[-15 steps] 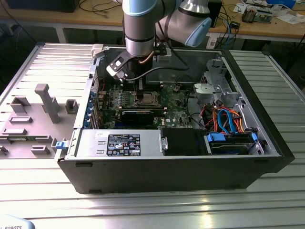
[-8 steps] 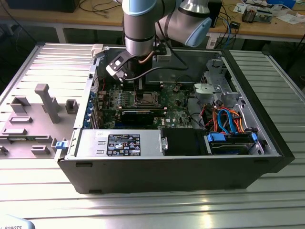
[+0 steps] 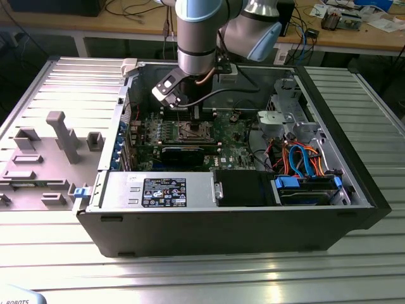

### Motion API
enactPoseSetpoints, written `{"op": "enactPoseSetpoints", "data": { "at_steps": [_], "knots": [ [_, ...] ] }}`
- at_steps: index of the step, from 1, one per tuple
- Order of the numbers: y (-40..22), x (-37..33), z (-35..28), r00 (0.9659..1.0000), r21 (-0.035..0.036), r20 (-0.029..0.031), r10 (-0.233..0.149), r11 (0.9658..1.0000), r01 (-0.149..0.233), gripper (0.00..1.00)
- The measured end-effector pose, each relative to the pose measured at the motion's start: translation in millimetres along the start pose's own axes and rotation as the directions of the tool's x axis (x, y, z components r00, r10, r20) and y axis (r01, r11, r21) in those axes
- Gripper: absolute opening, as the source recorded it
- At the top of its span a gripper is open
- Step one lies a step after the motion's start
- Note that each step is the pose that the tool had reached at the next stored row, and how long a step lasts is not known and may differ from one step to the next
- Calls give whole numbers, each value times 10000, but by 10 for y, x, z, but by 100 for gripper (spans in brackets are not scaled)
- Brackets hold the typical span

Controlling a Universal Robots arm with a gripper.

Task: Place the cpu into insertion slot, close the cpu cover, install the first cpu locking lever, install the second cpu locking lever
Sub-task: 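Close the cpu cover, then install the first cpu locking lever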

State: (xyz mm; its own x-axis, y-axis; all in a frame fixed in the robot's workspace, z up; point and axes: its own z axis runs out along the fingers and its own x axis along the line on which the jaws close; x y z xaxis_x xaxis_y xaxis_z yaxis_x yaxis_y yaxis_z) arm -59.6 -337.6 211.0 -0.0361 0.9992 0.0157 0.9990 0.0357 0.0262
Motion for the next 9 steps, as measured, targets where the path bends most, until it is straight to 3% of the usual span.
{"op": "enactPoseSetpoints", "data": {
  "at_steps": [9],
  "knots": [
    [27, -1, 1, 10000, 0, 2, 1, 10000, -1, 11]
  ]
}}
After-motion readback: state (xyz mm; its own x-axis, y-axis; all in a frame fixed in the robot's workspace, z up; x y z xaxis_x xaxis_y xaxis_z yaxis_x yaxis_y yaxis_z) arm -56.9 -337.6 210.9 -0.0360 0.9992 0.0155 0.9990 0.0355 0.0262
